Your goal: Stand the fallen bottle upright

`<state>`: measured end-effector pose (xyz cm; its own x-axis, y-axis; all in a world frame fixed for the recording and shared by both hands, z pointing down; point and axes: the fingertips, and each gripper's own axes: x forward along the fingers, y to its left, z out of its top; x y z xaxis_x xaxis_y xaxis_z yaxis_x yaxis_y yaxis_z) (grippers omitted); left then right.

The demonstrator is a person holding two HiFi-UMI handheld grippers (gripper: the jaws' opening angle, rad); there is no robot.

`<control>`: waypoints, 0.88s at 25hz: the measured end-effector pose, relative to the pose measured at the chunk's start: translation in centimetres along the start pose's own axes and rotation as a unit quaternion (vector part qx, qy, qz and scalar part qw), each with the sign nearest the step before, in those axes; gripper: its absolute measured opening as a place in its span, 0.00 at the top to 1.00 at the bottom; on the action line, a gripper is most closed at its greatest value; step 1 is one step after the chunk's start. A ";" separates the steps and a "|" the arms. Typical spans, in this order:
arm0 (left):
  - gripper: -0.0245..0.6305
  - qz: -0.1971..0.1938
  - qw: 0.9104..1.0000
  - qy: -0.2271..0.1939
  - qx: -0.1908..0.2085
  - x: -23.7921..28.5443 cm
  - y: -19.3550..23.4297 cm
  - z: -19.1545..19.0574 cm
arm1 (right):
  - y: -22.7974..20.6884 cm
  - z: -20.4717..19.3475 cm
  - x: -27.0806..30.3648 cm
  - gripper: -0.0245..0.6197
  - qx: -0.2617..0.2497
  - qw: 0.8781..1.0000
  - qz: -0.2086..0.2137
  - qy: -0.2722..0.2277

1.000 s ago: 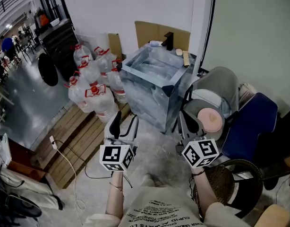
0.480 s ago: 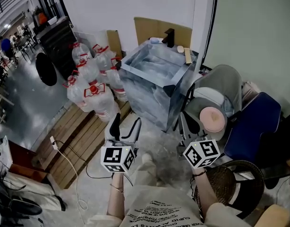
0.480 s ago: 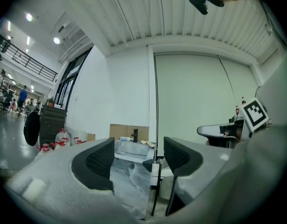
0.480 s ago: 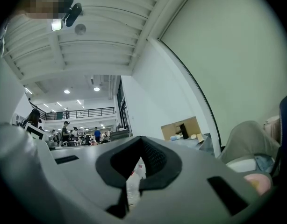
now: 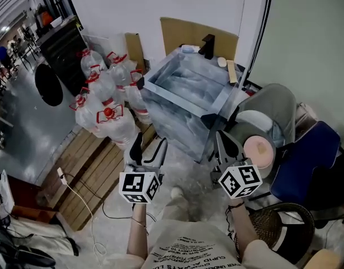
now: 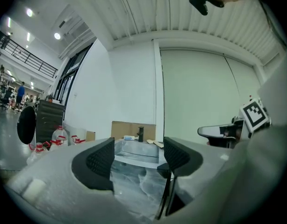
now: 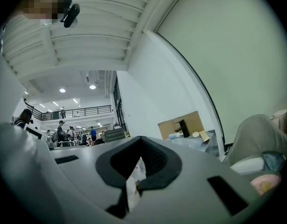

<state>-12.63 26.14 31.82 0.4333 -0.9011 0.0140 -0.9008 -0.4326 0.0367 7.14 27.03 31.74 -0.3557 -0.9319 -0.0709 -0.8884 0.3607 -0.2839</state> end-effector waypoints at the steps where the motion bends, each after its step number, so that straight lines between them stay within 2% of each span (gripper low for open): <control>1: 0.48 -0.002 1.000 0.002 0.000 1.1 0.7 0.0 | -0.3 -0.1 1.3 0.95 0.001 1.000 -0.002 0.001; 12: 0.48 -0.033 0.999 0.019 -0.006 12.3 7.9 -0.8 | -3.4 -0.8 13.5 0.95 0.005 0.999 -0.031 0.004; 22: 0.48 -0.061 0.998 0.021 -0.012 17.1 9.7 -1.2 | -4.5 -1.2 17.9 0.95 -0.006 0.999 -0.043 0.008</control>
<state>-13.97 6.57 33.58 0.5411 -0.8395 0.0490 -0.8405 -0.5380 0.0641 4.38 8.76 32.85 -0.2835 -0.9585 -0.0311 -0.9188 0.2808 -0.2773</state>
